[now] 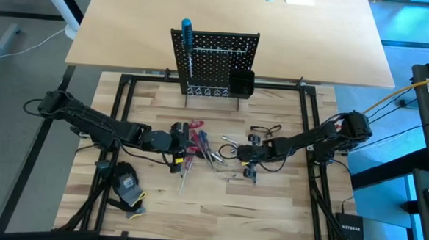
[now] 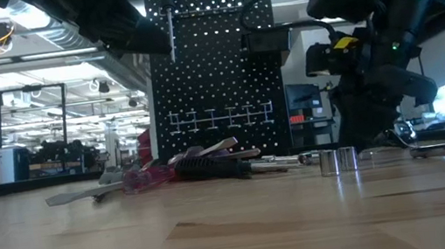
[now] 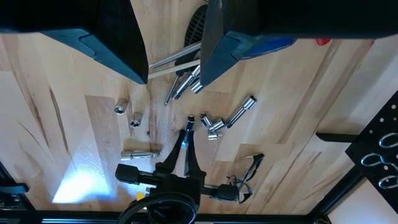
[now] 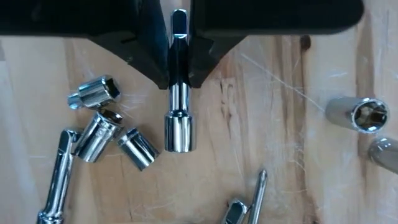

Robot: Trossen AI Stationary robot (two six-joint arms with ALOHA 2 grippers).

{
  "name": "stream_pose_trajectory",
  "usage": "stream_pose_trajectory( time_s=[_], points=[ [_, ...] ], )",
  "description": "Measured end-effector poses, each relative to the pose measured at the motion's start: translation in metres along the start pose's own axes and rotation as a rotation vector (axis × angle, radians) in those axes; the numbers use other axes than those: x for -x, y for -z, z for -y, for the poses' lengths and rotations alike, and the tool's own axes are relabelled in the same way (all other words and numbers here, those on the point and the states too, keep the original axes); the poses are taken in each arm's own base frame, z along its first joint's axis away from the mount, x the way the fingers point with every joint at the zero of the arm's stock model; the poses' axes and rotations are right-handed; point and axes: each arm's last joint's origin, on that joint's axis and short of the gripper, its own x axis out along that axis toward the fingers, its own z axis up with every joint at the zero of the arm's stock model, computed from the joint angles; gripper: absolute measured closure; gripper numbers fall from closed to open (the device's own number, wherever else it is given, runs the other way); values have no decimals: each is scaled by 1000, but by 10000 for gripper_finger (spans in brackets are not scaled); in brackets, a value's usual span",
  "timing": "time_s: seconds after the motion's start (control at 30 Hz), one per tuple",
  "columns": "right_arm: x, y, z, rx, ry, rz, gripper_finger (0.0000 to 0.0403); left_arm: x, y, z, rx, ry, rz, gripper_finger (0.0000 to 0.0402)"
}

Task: Hang tools onto peg board
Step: Put the silver extension bar into the black bin on the peg board

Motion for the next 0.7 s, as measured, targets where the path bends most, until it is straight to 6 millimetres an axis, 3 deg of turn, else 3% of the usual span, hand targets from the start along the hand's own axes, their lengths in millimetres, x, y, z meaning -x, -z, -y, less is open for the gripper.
stream_pose_trajectory(
  time_s=[0.17, 0.4, 0.7],
  points=[
    [21, -7, 3, -3, -16, 76, 359, 0, 0, 0, 1, 0, 2, 265],
    [67, -20, 9, -3, -45, 265, 357, 0, 0, 0, 1, 1, 4, 265],
    [127, -28, 34, -10, 93, 540, 357, 0, -2, 0, 1, 1, 18, 265]
  ],
)
